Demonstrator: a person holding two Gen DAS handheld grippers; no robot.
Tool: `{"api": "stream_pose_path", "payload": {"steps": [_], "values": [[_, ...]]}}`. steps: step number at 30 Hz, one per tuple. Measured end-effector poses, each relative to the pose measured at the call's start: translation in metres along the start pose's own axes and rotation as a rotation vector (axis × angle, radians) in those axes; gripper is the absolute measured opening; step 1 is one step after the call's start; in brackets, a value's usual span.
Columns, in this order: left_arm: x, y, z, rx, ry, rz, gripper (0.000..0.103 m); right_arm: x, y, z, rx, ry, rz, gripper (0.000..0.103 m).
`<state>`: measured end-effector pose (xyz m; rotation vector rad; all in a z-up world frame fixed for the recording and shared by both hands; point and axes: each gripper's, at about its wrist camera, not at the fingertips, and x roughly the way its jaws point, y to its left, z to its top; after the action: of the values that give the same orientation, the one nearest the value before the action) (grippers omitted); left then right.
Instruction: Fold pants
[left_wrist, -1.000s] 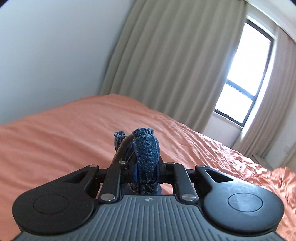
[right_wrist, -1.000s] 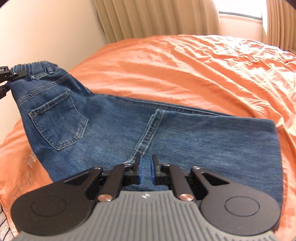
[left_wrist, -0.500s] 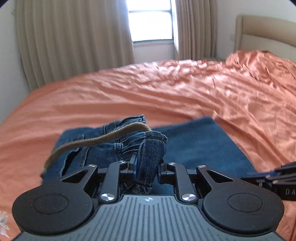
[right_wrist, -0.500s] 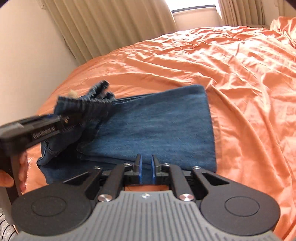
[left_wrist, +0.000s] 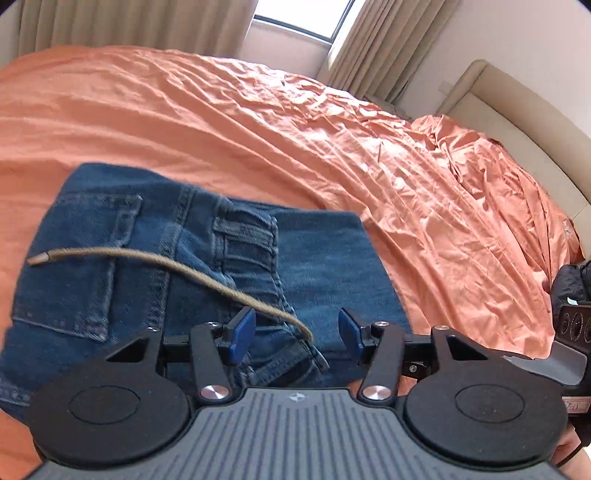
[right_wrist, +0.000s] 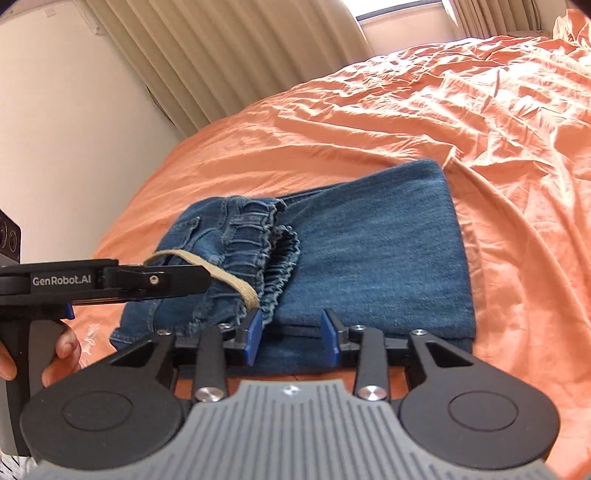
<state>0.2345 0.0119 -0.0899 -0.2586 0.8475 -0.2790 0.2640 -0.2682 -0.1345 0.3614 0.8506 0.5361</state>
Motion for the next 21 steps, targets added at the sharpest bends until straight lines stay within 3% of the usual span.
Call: {"api": "stream_pose_path", "payload": {"steps": [5,9,16,21], "values": [[-0.005,0.029,0.026,0.062,-0.078,0.166,0.061,0.036,0.009,0.031,0.101,0.011,0.079,0.035],[-0.004,0.067,0.039,0.025,-0.092,0.229,0.060,0.079,0.006,0.051,0.195,0.043,0.095,0.036],[-0.002,0.121,0.043,-0.060,-0.092,0.249,0.060,0.140,-0.014,0.060,0.354,0.114,0.122,0.036],[0.002,0.132,0.040,-0.053,-0.082,0.234,0.060,0.155,-0.020,0.055,0.416,0.136,0.127,0.024]]}}
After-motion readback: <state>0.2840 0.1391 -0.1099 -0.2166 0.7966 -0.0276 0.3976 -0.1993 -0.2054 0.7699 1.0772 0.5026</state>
